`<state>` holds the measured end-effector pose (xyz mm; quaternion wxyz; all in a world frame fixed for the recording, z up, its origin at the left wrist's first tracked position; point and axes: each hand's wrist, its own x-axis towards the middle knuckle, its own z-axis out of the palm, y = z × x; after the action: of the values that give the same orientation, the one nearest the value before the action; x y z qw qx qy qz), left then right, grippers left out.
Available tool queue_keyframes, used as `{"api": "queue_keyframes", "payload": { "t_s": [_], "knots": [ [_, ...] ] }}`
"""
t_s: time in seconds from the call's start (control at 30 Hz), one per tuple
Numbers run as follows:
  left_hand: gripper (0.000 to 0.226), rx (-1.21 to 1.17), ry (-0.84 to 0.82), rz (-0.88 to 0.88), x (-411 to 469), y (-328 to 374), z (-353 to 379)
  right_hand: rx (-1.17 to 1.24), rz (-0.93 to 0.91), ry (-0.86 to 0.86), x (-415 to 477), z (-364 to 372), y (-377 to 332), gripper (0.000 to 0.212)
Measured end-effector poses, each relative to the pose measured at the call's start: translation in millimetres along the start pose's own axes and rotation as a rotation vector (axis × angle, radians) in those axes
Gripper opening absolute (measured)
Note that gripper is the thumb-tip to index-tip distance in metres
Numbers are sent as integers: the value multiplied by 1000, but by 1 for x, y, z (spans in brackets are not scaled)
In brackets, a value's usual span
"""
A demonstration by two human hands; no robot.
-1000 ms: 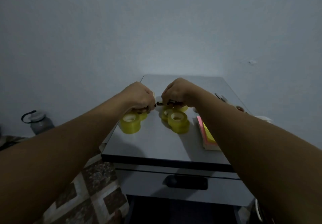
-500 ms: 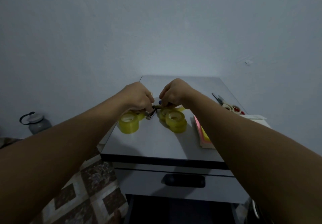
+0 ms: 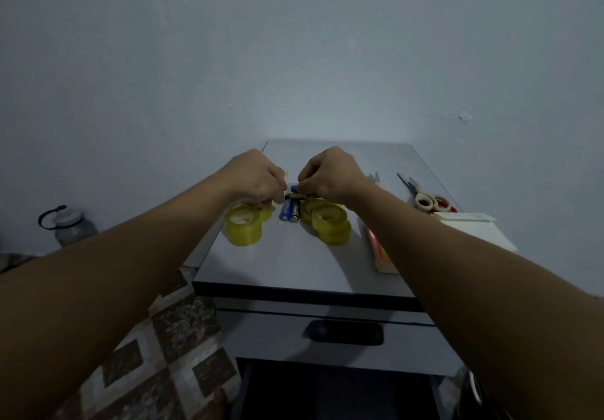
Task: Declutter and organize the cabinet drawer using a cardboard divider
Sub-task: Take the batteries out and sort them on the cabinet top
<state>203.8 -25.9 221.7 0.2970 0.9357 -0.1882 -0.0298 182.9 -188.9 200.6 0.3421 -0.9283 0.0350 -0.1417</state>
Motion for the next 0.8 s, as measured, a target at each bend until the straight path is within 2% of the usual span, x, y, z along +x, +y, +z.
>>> {"api": "queue_keyframes", "payload": {
  "t_s": [0.1, 0.33, 0.5, 0.7, 0.8],
  "knots": [
    [17, -34, 1, -6, -2, 0, -2, 15, -6, -19, -1, -1, -2, 14],
    [13, -128, 2, 0, -4, -6, -6, 120, 48, -46, -2, -4, 1, 9],
    [15, -162, 31, 20, -4, -19, -7, -5, 44, -56, -8, -9, 6, 7],
    [14, -180, 63, -13, -6, -30, -2, -152, 65, -101, -15, 0, 3, 30],
    [15, -191, 79, -23, -9, -31, 0, -160, 86, -95, -15, 4, 1, 33]
  ]
}}
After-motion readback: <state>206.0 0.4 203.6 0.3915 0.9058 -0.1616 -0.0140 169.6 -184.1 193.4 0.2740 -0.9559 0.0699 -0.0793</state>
